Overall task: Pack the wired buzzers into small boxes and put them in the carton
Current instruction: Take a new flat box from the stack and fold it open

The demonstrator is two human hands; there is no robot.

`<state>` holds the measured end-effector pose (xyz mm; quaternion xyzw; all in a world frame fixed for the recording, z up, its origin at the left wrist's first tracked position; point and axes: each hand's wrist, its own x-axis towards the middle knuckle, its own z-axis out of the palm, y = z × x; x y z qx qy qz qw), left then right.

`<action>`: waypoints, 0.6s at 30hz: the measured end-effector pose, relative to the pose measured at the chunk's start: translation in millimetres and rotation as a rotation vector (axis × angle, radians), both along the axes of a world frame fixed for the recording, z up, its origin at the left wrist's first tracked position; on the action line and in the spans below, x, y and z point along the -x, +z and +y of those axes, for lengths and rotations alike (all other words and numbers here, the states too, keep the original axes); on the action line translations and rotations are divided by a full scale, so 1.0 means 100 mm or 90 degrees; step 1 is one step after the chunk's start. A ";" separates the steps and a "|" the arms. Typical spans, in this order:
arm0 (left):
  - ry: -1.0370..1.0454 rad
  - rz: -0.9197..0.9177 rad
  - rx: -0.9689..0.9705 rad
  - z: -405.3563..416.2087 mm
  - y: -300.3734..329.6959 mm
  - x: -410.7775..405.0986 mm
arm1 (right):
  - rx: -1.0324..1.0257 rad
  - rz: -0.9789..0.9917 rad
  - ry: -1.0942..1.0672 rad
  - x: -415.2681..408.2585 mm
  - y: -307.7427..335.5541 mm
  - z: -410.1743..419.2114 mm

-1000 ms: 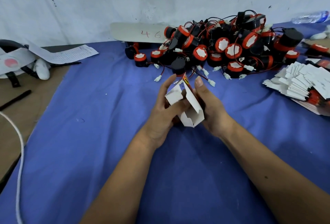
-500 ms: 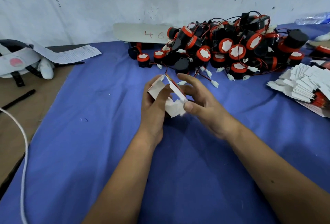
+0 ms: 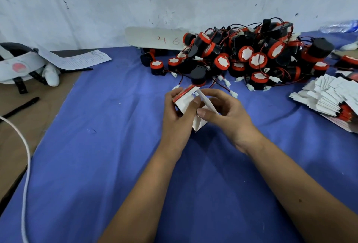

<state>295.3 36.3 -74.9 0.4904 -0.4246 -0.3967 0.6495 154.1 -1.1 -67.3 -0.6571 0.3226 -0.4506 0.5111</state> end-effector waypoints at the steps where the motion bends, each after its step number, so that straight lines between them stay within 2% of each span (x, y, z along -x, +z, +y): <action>1: -0.017 -0.002 -0.002 0.01 0.01 -0.02 | 0.010 0.000 -0.008 0.00 0.00 0.00; 5: -0.105 -0.044 -0.017 0.01 0.07 -0.22 | 0.046 -0.006 -0.045 0.04 0.00 -0.04; 9: -0.186 0.023 0.004 0.02 0.12 -0.28 | 0.105 0.000 -0.022 0.04 -0.01 -0.04; 13: -0.151 -0.005 0.002 0.03 0.12 -0.22 | 0.098 -0.022 0.006 -0.01 -0.03 -0.01; 18: -0.099 -0.072 0.058 0.03 0.08 -0.18 | 0.069 -0.067 0.010 0.03 -0.01 0.00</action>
